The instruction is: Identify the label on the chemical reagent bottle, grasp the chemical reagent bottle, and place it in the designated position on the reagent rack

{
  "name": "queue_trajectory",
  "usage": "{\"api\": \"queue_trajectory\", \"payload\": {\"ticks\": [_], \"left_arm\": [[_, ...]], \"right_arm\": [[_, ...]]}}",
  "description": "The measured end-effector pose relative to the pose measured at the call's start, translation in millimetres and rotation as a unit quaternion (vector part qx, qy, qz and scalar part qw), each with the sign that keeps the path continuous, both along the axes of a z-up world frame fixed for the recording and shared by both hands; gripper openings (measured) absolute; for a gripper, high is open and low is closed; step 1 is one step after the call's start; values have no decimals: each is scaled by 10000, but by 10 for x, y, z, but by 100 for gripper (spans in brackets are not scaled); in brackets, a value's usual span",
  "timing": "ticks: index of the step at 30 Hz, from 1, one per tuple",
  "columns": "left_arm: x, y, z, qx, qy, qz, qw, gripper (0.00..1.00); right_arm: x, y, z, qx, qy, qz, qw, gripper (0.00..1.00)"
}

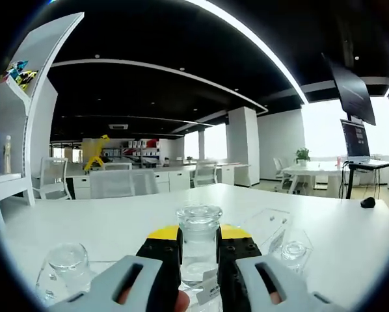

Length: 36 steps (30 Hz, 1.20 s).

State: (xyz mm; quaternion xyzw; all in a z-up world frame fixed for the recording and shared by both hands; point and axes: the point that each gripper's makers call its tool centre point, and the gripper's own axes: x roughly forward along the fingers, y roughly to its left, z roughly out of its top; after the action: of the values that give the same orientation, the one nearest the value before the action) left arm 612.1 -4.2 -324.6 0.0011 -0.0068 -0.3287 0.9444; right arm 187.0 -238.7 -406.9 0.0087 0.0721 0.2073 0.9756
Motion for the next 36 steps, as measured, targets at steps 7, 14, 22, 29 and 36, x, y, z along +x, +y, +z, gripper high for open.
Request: {"api": "queue_trajectory", "payload": {"ticks": [7, 14, 22, 29, 36], "left_arm": [[-11, -9, -57, -14, 41, 11, 10000, 20], [-32, -6, -144, 5, 83, 24, 10000, 20], [-15, -10, -142, -12, 57, 32, 10000, 21], [-24, -14, -140, 2, 41, -9, 10000, 22], [-55, -16, -147, 33, 110, -90, 9999, 28]], "right_arm": [[19, 28, 13, -27, -1, 34, 10000, 40], [23, 40, 4, -39, 18, 43, 10000, 40], [45, 61, -6, -25, 24, 62, 10000, 40], [37, 61, -11, -6, 10, 50, 10000, 40], [16, 35, -9, 40, -14, 5, 10000, 40]]}}
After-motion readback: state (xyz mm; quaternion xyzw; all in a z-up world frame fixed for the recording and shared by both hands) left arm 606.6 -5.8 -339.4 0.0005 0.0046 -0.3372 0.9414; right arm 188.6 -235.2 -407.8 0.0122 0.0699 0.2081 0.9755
